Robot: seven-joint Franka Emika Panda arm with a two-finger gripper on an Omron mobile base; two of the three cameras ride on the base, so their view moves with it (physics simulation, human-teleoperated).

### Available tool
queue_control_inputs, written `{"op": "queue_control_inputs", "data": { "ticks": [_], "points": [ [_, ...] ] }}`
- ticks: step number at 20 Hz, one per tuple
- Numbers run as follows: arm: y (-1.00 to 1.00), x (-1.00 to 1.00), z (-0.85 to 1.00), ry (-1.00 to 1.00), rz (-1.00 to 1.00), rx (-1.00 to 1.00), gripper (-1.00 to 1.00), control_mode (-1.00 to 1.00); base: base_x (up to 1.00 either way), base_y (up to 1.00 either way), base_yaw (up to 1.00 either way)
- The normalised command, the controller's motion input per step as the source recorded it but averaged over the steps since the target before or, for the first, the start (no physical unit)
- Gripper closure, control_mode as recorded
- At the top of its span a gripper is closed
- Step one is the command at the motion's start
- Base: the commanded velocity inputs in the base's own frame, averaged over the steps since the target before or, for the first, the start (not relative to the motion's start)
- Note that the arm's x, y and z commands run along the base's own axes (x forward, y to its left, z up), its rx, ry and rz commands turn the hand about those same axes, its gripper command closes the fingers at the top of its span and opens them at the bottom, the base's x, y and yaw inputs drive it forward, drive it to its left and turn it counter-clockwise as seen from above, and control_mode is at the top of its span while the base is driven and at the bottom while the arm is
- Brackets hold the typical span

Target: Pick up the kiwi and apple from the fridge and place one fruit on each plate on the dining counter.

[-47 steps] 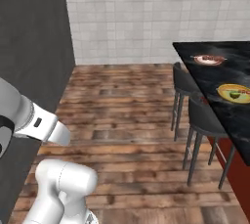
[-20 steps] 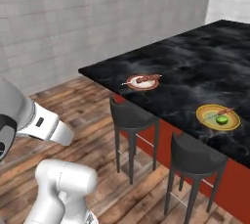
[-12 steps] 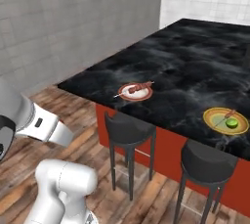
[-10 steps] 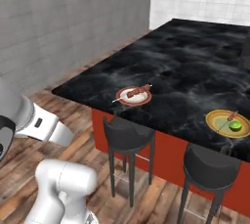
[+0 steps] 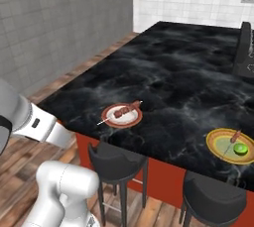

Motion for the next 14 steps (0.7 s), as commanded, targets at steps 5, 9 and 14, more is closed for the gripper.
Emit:
{"op": "queue_control_inputs", "data": {
  "ticks": [5, 9, 14],
  "points": [
    [0.00, 0.00, 0.00, 0.00, 0.00, 0.00, 1.00, 1.00, 0.34, -0.04, -0.01],
    [0.00, 0.00, 0.00, 0.00, 0.00, 0.00, 1.00, 1.00, 0.52, 0.04, -0.03],
    [0.00, 0.00, 0.00, 0.00, 0.00, 0.00, 1.00, 1.00, 0.25, 0.10, -0.07]
  ]
}}
